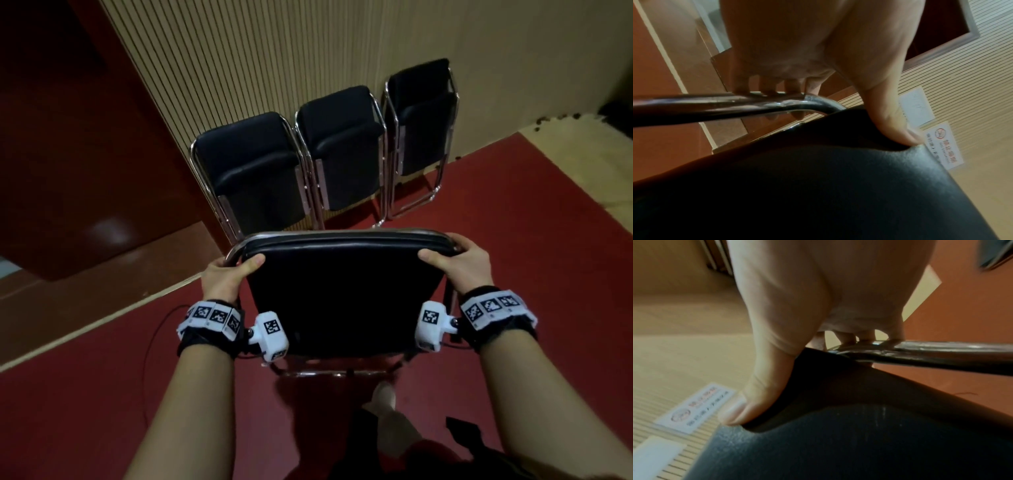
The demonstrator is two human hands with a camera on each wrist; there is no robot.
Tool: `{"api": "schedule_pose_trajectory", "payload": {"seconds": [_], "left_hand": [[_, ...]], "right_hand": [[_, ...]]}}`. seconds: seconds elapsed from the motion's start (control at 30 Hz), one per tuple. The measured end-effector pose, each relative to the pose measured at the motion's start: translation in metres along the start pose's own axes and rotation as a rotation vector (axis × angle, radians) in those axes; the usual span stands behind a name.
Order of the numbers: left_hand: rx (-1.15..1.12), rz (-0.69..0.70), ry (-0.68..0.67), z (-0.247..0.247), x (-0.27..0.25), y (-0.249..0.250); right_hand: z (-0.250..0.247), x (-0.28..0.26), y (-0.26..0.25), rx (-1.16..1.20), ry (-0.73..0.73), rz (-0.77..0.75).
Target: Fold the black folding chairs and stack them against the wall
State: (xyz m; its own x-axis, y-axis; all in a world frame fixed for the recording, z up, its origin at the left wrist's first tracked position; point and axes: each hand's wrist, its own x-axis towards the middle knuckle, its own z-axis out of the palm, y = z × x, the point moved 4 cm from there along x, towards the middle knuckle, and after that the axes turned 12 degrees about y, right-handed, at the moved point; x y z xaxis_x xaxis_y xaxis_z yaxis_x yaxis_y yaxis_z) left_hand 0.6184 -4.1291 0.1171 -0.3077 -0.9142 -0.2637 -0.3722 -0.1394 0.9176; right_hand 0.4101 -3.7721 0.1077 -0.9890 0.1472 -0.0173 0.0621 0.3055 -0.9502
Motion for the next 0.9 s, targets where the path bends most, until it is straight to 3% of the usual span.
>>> {"api": "schedule_pose_trajectory", "payload": {"seconds": [0.43,0.9], "left_hand": [[-0.088,-0.15,0.239,0.087,0.125,0.034],[-0.056,-0.235,0.347,0.123,0.343,0.067]], "right_hand": [[0.186,0.2,-0.056,-0.052,-0.282,-0.07],[0.419,0.305,-0.071,-0.151,-0.418,0.041]]}}
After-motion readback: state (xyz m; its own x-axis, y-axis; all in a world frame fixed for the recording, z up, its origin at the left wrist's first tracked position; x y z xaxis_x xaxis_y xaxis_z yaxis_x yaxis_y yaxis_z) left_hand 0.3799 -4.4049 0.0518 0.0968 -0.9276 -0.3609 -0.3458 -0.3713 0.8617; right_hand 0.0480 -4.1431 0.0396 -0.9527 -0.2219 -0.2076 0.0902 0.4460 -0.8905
